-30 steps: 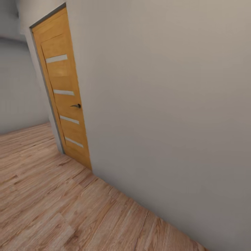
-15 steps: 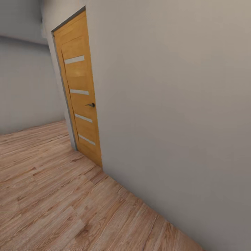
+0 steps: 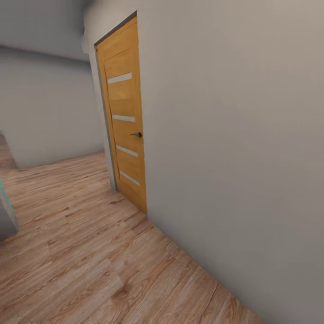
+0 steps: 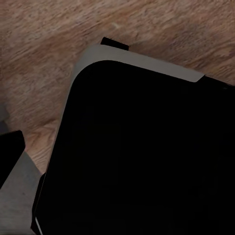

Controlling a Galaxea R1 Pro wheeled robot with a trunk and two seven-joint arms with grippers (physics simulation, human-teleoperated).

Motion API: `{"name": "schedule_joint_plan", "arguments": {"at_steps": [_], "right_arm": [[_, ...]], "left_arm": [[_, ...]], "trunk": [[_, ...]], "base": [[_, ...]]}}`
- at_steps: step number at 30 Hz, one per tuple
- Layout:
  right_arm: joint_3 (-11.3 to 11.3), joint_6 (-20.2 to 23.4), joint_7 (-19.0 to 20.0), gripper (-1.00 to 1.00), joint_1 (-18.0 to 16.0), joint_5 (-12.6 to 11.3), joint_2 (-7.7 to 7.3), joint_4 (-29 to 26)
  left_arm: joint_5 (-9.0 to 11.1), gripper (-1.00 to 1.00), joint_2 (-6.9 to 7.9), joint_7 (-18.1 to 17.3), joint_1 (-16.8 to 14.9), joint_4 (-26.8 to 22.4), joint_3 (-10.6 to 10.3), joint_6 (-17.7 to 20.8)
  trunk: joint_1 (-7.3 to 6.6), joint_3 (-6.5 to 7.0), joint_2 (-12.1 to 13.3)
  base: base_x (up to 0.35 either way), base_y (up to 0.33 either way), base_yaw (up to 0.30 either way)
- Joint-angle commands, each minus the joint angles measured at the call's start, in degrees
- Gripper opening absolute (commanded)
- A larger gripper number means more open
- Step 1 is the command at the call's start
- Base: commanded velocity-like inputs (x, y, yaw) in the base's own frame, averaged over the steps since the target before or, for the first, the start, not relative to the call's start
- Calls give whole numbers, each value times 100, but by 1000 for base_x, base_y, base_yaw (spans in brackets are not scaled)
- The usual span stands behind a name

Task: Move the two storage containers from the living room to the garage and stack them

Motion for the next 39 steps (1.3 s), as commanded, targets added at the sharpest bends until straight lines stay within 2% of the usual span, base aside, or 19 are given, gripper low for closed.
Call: {"name": "schedule_joint_plan", "arguments": {"at_steps": [1,25,34,39], "right_arm": [[37,-38,29,100,-7,-60,1,18],[41,-42,32,100,-7,-50,1,18],[37,-42,32,100,-7,-50,1,18],[48,-58,20,100,-7,-14,14,12]], "left_arm": [[22,100,-1,1,-1,-1,3,-12],[36,100,-9,1,-1,24,3,-3],[36,100,-13,1,-1,32,-5,1],[39,100,-13,1,-1,33,-6,5]], "trunk": [[0,-5,-3],[0,-5,-3],[0,-5,-3],[0,-5,-3]], "base": [[0,0,263],[4,0,264],[235,0,260],[319,0,58]]}}
